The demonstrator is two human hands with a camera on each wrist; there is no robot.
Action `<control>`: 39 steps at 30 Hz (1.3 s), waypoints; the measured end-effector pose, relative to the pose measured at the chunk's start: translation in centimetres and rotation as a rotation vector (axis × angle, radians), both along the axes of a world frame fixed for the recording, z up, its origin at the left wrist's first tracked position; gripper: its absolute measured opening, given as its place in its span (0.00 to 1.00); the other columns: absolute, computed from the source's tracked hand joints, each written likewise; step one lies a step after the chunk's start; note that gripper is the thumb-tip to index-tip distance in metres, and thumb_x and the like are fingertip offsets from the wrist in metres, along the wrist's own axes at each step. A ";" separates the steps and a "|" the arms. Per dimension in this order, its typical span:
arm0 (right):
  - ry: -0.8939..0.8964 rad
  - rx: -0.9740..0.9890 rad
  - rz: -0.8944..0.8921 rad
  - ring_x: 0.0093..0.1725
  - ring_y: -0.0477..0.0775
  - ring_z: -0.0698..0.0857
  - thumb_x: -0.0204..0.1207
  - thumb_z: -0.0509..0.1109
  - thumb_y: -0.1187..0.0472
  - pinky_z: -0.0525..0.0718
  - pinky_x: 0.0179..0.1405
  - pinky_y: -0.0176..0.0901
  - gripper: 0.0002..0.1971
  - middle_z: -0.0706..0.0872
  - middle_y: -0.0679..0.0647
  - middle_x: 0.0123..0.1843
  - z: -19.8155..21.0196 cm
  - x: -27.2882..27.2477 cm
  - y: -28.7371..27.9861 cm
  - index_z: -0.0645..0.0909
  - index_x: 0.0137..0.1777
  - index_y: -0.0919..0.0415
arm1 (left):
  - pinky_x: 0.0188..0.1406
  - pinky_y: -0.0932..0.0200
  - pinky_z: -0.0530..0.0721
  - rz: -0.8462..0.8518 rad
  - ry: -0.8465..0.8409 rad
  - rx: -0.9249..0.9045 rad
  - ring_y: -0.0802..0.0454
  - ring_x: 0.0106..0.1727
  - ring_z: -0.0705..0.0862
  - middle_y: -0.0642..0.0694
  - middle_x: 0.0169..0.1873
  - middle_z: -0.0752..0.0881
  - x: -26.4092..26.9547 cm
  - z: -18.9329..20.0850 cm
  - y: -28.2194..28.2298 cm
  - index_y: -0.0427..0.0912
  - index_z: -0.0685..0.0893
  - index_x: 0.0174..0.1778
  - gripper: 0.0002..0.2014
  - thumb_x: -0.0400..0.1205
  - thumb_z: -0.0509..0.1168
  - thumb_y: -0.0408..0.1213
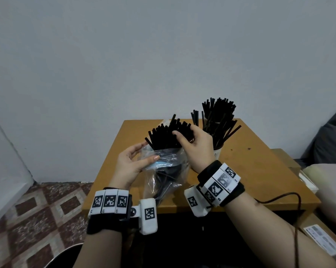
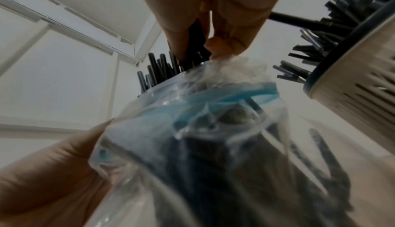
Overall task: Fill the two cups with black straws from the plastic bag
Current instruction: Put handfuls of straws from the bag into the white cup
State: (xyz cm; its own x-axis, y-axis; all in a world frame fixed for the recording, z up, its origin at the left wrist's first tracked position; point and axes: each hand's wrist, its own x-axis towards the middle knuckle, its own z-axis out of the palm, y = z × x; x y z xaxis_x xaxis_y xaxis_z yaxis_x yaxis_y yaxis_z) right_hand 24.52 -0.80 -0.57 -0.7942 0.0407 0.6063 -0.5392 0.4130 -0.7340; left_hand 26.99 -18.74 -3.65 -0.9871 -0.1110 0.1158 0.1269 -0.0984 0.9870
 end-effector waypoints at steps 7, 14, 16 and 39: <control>0.111 -0.095 0.044 0.47 0.42 0.88 0.77 0.71 0.53 0.88 0.48 0.45 0.12 0.89 0.47 0.45 1.0 0.0 0.8 0.83 0.55 0.60 | 0.64 0.38 0.82 0.022 0.006 0.006 0.45 0.65 0.83 0.50 0.57 0.85 -0.2 -0.1 0.2 0.53 0.83 0.52 0.32 0.51 0.81 0.40; 0.070 -0.090 0.145 0.48 0.37 0.87 0.71 0.77 0.59 0.86 0.52 0.37 0.11 0.87 0.37 0.43 2.9 0.0 1.7 0.83 0.51 0.48 | 0.62 0.39 0.84 0.030 0.004 0.011 0.43 0.63 0.84 0.49 0.57 0.85 -0.6 0.0 0.3 0.53 0.84 0.52 0.33 0.49 0.82 0.43; 0.083 -0.070 0.150 0.47 0.37 0.87 0.72 0.76 0.59 0.86 0.51 0.37 0.09 0.86 0.38 0.42 3.3 -0.1 1.9 0.82 0.50 0.48 | 0.62 0.39 0.84 0.030 0.008 0.008 0.43 0.63 0.84 0.49 0.57 0.84 -0.6 0.0 0.4 0.53 0.83 0.52 0.32 0.50 0.82 0.42; 0.296 -0.126 -0.090 0.30 0.38 0.83 0.77 0.72 0.58 0.83 0.27 0.33 0.03 0.83 0.41 0.34 11.0 -1.8 4.6 0.83 0.48 0.56 | 0.51 0.49 0.88 0.080 0.001 0.094 0.40 0.62 0.84 0.38 0.61 0.83 -2.2 0.8 1.4 0.39 0.81 0.62 0.37 0.55 0.80 0.37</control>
State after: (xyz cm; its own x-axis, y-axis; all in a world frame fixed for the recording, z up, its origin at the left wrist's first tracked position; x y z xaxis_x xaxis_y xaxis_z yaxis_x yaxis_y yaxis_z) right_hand 22.70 3.84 10.45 -0.5737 0.1921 0.7962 -0.7021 0.3852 -0.5989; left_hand 24.75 -17.36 -2.85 -0.9745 -0.1995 0.1024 0.1392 -0.1805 0.9737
